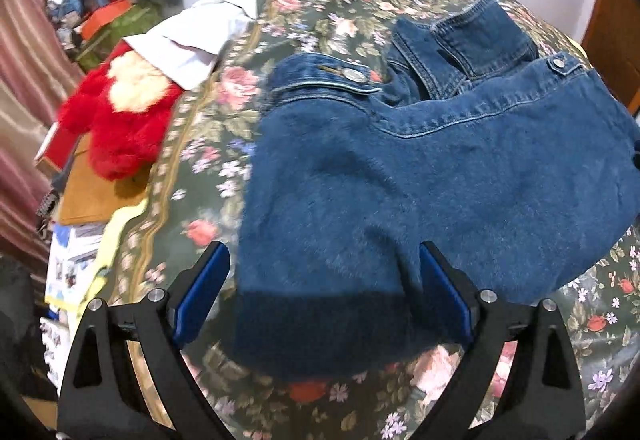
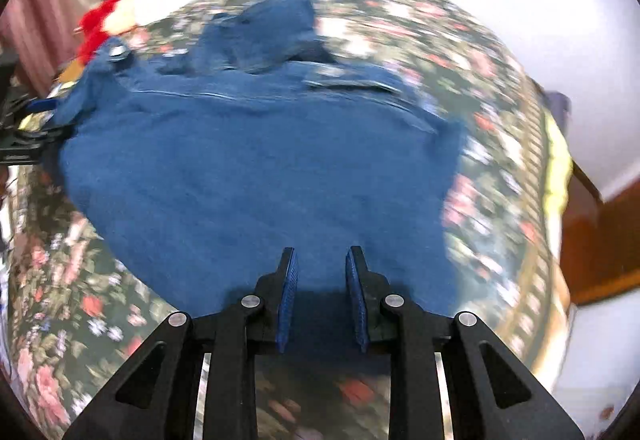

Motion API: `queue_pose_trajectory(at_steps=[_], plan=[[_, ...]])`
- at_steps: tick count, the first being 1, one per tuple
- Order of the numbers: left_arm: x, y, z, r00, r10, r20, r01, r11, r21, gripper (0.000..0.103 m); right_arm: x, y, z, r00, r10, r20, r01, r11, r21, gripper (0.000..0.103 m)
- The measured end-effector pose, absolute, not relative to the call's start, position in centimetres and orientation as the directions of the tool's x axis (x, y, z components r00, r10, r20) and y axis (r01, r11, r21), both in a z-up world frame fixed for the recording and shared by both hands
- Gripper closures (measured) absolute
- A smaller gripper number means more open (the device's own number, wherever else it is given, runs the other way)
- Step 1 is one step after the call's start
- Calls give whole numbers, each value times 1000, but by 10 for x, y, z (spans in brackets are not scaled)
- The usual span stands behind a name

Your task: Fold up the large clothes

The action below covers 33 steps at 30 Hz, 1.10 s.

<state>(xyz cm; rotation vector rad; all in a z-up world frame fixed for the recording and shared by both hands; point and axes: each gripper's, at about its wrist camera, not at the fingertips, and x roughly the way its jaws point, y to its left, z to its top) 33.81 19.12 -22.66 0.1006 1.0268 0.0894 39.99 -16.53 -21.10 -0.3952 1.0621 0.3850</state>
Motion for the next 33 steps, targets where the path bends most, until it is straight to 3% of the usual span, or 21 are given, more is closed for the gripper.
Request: queue_pose_trajectory(at_steps=[5,7,17,22,29,33], plan=[[323,207,-217,516,248,-820,-108,968,226,8,388,-201,-205,424,117,-898,-443,892,-92,82],[317,224,-218,480,283,-830,-162,959,232,8,382,-208,-203,451,49,-891,-394,907,-149,82],[275,260,-195,482,269,-834,-381,921,78,8,348,-211,-185,505,5,-863,-378,900,-216,82],[267,237,-200,512,168,-842,-375,926,-43,8,341,-184,-169,553,46,-832,-415,881,-227,82],[269,205,-241,528,-182,-830,-321,862,-393,8,336,-129,-155,570,158,-806,-510,838,-196,82],[285,199,-263,538,-317,-781,-320,781,-537,8,345,-101,-164,544,186,-818,-553,813,-183,82]])
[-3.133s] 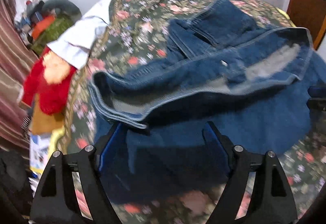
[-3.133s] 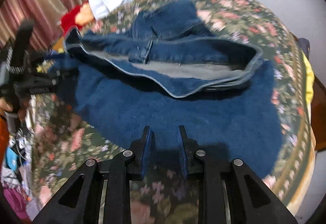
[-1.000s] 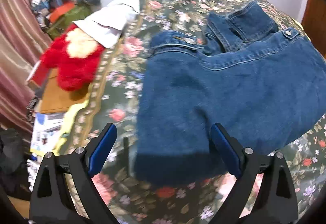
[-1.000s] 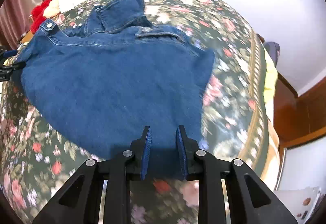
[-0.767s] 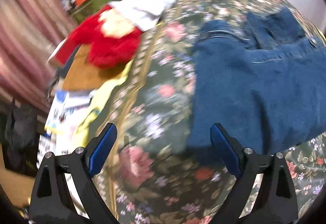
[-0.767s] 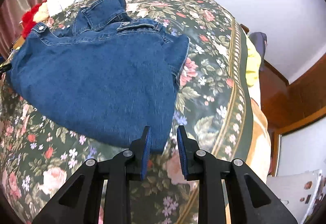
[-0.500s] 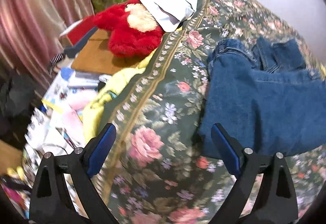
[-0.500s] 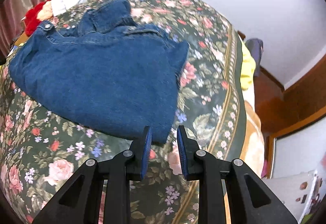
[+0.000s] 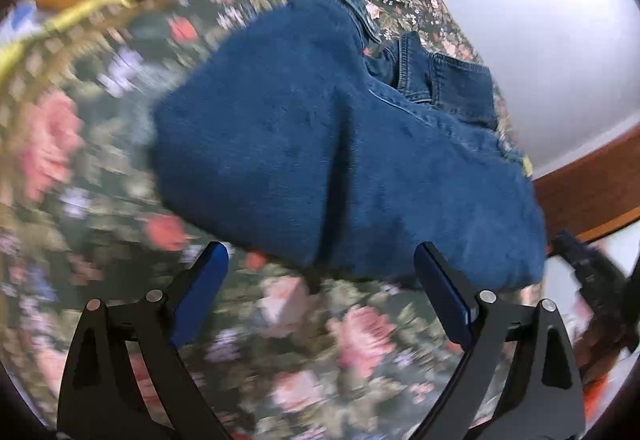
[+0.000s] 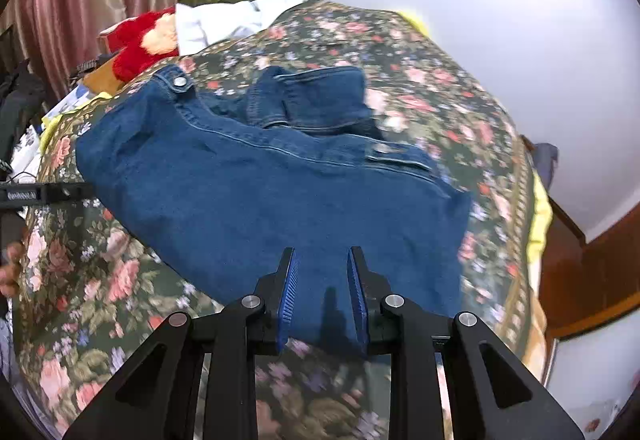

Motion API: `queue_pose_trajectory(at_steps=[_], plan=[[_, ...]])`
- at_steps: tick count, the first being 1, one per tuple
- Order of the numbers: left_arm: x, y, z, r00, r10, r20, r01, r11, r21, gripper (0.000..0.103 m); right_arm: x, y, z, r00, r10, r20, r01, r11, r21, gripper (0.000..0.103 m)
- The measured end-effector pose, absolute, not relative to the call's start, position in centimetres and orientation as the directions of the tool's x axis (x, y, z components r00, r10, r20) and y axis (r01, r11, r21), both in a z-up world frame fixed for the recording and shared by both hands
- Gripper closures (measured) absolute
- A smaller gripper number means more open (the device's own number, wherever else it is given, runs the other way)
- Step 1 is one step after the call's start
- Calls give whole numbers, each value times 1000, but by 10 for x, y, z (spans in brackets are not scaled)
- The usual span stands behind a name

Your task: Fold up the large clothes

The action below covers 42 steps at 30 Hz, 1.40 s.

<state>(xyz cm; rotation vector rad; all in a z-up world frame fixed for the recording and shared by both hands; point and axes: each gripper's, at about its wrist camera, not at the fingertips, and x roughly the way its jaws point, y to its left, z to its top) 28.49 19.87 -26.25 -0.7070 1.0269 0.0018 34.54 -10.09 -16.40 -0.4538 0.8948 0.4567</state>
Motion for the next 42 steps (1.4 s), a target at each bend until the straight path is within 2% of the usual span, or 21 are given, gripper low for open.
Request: queue_pose_trajectory(at_steps=[6,10,16,17,18,20,23,27,31,35,40,42], plan=[[304,212,-297,608,-424,-671,-384,583,-716,8,374,-72,-208,451,177,-875,-584,800,-139,82],[320,221,-304,683,-435,-587,-360,499,-788,8,399,-73,-244,308,222,-925,-579,816,3,82],[359,216,-290,733,-285,-617,-406,545,-734,11,408,-82,-246,269,320,-909,-575,810,115,79],[363,218,-287,739,-256,-624,-414,558,-719,17,408,-83,-247,265,336,-904,-575,807,131,79],[369,217,-283,737,-211,-643,-437,578,-690,31,407,-86,-247,261,354,-898,-576,804,150,79],[382,217,-275,715,-147,-684,-469,624,-625,46,407,-89,-248,248,386,-888,-570,800,188,79],[384,215,-260,728,-147,-670,-430,662,-613,61,408,-93,-246,219,415,-883,-556,797,237,79],[362,198,-218,784,-103,-612,-337,757,-559,63,409,-88,-236,177,394,-902,-508,821,260,79],[342,193,-185,804,-78,-590,-300,802,-516,63,405,-63,-219,129,471,-873,-522,780,343,79],[334,199,-179,781,-79,-620,-315,807,-499,63,398,-19,-222,75,501,-862,-559,737,379,79],[326,201,-203,703,-50,-709,-345,848,-402,63,396,34,-278,-81,429,-900,-584,711,391,79],[320,200,-202,704,-57,-708,-324,861,-391,63,395,41,-287,-90,429,-899,-604,694,391,79]])
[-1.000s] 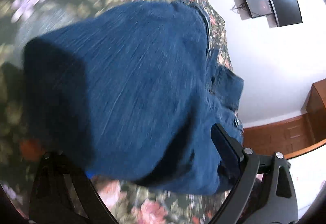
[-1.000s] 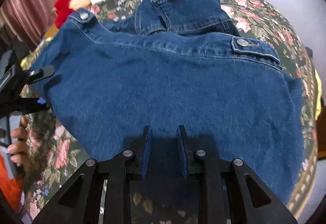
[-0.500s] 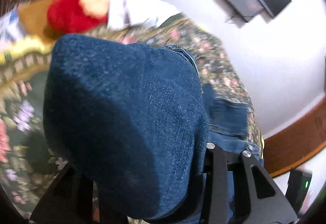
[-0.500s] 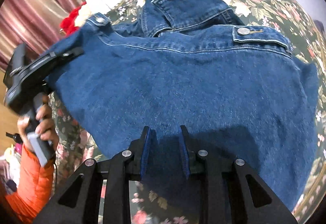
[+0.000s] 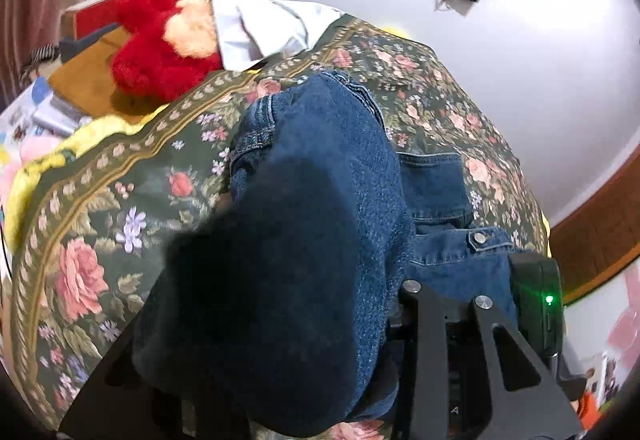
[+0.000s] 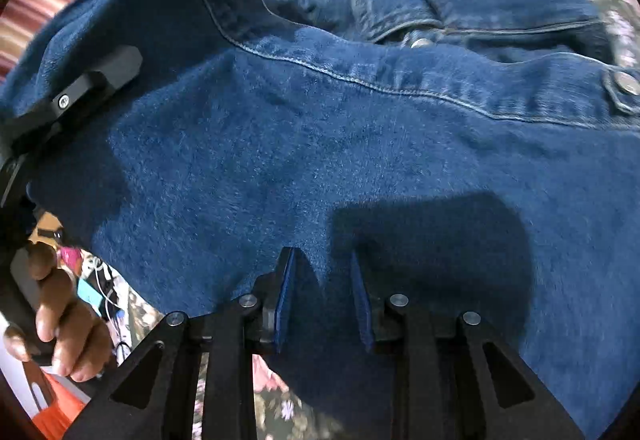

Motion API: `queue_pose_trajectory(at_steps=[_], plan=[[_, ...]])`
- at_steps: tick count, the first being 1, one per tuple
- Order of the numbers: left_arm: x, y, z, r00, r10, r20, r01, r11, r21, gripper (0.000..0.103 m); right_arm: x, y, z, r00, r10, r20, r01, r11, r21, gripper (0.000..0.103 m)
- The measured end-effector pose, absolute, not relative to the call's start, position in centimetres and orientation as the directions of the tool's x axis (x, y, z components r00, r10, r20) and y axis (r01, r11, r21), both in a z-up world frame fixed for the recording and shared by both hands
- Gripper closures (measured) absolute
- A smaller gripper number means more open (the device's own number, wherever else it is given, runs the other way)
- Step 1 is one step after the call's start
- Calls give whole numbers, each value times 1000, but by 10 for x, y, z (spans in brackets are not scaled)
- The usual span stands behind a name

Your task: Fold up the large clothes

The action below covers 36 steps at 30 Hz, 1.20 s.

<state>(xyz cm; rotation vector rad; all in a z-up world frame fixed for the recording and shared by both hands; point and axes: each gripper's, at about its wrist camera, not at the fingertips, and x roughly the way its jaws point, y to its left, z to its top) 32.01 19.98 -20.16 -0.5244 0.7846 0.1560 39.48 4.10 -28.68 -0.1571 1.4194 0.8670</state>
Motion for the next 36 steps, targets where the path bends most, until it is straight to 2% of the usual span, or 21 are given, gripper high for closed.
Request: queue_pose_trajectory(at_steps=[6,10,15,17,22,24,27,28,30,34,36], plan=[[337,177,-169,731,-63,-680,-263,893,-366,64,392,16,-263,-87,386,-918,-593,721,359,79],[349,133,-139,769,-84,-634,-161,934,-318,65,374,-46,-221,36,420,-907,-600,735,316,79],[365,53,-113,786,-146,-601,-19,966,-259,65,360,-146,-178,273,360,-892,-499,846,188,79],[368,15,-114,774,-168,-611,39,975,-218,65,353,-191,-164,342,324,-882,-411,896,170,79],[358,-66,-152,686,-207,-698,192,976,-101,66,345,-268,-145,393,306,-867,-298,934,195,79],[351,-82,-172,639,-206,-741,225,971,-77,66,336,-289,-140,413,288,-864,-267,945,188,79],[331,-93,-182,629,-182,-756,259,966,-17,64,323,-299,-136,430,284,-857,-248,950,190,79],[328,-91,-183,625,-182,-759,268,963,-10,63,321,-298,-134,432,287,-855,-248,949,193,79],[318,-85,-180,605,-213,-767,284,958,-41,55,314,-295,-132,436,298,-849,-259,945,198,79],[291,-68,-165,588,-270,-762,346,936,-65,52,309,-279,-126,444,334,-832,-302,930,212,79],[282,-55,-155,587,-286,-758,343,935,-87,46,309,-268,-120,445,361,-819,-326,918,227,79]])
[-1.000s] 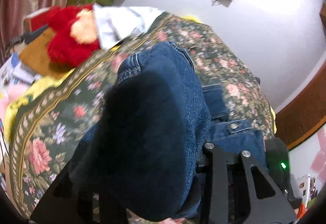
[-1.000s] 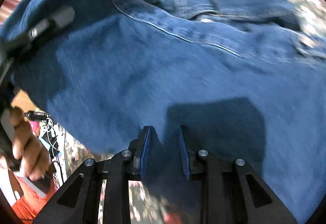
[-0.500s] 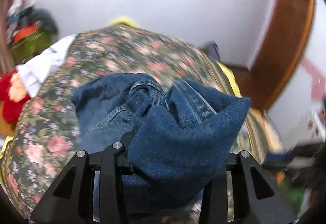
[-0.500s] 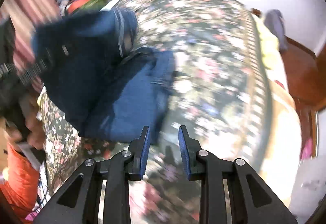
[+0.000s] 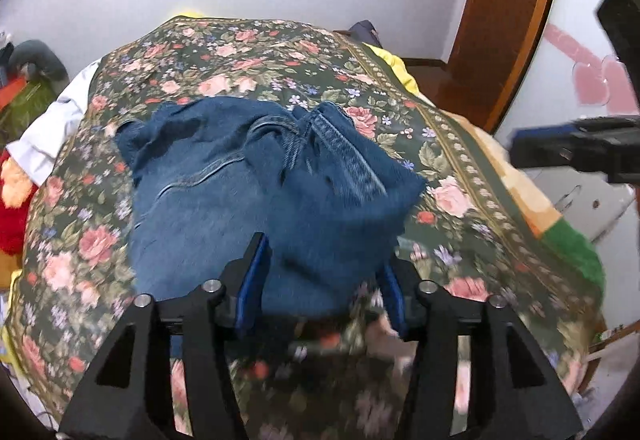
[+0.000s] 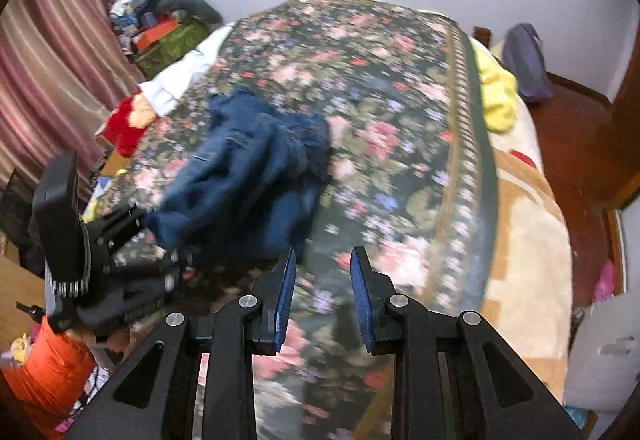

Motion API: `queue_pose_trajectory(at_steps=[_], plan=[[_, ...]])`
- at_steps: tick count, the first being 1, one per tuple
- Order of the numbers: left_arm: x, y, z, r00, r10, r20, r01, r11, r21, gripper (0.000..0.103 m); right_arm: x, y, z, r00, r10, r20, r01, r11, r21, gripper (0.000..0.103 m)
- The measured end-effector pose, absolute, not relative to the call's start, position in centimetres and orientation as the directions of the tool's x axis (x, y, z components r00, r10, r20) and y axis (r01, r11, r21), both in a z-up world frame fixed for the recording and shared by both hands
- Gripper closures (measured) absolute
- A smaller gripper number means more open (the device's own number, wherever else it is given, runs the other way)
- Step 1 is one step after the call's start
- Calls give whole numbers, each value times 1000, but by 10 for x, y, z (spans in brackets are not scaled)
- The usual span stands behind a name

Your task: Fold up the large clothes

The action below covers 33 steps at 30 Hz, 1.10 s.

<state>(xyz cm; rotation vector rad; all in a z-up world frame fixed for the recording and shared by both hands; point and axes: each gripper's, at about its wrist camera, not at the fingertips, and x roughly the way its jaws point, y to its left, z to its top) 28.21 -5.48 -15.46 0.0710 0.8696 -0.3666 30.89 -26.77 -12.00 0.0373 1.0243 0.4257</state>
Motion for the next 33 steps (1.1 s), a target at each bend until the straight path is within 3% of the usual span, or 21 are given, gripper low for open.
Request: queue_pose_trajectory(at_steps=[2,6,9,13,16,20,22,24,25,26,30,33], plan=[[271,-36,-139,610,-311,-729,337,934,-116,45,309,-250,-109,450,394,-801,-366,900,238,79],[265,8,-109,711,-207,-672,244,969,-41,25,315,-211,-91,459,435,-775,-440,869,227,79],[274,36,-105,743,-102,-661,156,988,22,23,323,-178,-84,454,459,-764,-480,848,224,79],[297,68,-131,691,-51,-721,83,996,9,23,339,-132,-90,395,490,-777,-527,814,245,79],[313,81,-166,616,-72,-784,65,997,-41,23,346,-102,-106,384,439,-812,-571,804,165,79],[317,75,-207,509,-191,-839,98,982,-164,22,354,-85,-149,409,258,-875,-593,804,-40,79],[317,66,-220,472,-249,-846,128,968,-214,22,358,-94,-170,394,204,-896,-590,804,-76,78],[317,55,-225,455,-264,-851,156,964,-216,21,359,-110,-187,371,194,-908,-595,801,-72,66],[317,50,-227,456,-257,-852,164,965,-203,21,358,-121,-194,373,194,-907,-588,806,-69,49],[316,44,-226,461,-248,-852,173,967,-187,19,359,-132,-198,377,195,-905,-574,817,-63,39],[309,19,-230,479,-188,-857,201,974,-101,12,357,-160,-205,339,271,-901,-553,832,42,39],[301,3,-231,514,-114,-850,215,977,-1,10,348,-171,-205,358,258,-897,-548,836,22,37]])
